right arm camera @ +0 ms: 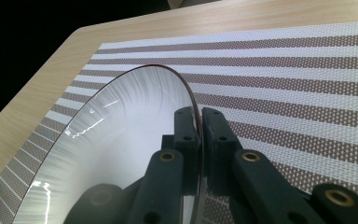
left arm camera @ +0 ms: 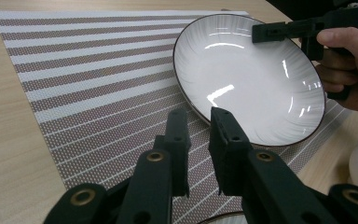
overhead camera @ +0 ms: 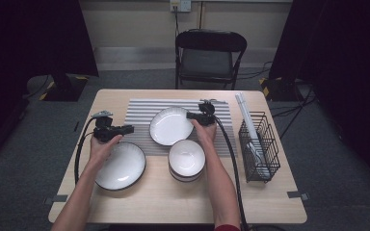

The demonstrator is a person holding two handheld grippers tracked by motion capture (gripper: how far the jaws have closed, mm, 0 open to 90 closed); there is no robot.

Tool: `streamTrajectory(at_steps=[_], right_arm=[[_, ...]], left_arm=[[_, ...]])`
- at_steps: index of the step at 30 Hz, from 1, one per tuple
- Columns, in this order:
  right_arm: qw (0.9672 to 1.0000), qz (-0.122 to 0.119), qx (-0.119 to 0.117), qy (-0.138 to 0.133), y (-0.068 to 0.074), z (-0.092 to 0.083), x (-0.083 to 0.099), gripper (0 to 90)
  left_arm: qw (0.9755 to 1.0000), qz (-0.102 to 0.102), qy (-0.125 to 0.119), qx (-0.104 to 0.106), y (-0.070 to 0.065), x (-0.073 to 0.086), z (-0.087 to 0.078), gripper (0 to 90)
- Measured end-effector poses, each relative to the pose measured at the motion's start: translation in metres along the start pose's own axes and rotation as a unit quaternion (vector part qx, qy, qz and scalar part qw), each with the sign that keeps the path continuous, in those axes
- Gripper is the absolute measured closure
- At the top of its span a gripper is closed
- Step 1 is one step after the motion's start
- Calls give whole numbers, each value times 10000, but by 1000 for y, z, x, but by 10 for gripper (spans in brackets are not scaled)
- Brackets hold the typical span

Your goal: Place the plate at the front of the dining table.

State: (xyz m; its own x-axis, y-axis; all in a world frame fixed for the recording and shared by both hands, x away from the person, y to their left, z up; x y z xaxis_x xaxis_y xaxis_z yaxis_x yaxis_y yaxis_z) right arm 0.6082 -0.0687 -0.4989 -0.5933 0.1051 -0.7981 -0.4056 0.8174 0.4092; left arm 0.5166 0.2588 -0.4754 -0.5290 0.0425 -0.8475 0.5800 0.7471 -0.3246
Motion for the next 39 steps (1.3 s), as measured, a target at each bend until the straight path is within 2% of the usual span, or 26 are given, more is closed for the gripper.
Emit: streamTrajectory(at_steps=[5,7,8,10,12,17,22,25,28,31,35,39], right_arm=[[9999,-99,121,61,-5,0,3,857],[9996,-138,208,112,-8,-1,4,863],[9995,-118,237,158,-10,-2,4,863],[9989,-236,314,240,-12,-3,5,855],[9990,-229,318,231,-13,-5,6,861],[9981,-407,417,208,-9,-7,6,827],[9981,-418,425,147,-9,-11,6,830],[9981,-431,421,132,-9,-15,6,818],[9979,-457,451,114,-7,-17,6,795],[9971,-568,485,149,-4,-20,8,778],[9974,-562,455,66,-3,-25,10,762],[9977,-564,367,-3,-2,-33,11,732]], left_arm=[[10000,11,1,6,-1,0,0,775],[9999,-125,-93,32,-1,-1,-1,773],[9998,-129,-109,70,-2,-2,-1,773],[10000,-42,-51,0,-3,-2,0,766],[10000,-45,-37,29,-3,-1,0,759],[10000,8,-7,1,-5,-1,0,737],[10000,29,45,-63,-3,1,-2,667],[9999,24,-52,-105,-2,2,-5,610],[9998,93,68,-158,-1,5,-7,570],[9997,77,99,-189,1,10,-10,543],[9998,2,144,-99,2,12,-11,523],[10000,-5,83,-16,1,10,-14,518]])
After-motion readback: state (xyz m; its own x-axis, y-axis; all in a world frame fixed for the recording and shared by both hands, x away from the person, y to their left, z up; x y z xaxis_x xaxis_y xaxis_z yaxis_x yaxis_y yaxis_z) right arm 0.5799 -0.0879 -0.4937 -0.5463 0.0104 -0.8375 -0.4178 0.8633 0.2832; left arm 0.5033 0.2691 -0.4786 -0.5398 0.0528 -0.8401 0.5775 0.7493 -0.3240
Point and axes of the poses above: each handheld gripper's, and its own axes: z roughly forward along the jaws, x roughly out of its underside, y roughly to its left, the point moved 4 cm from there along z, roughly forward along the jaws, and after that the axes turned 6 degrees about -y, right-handed, at the moved point
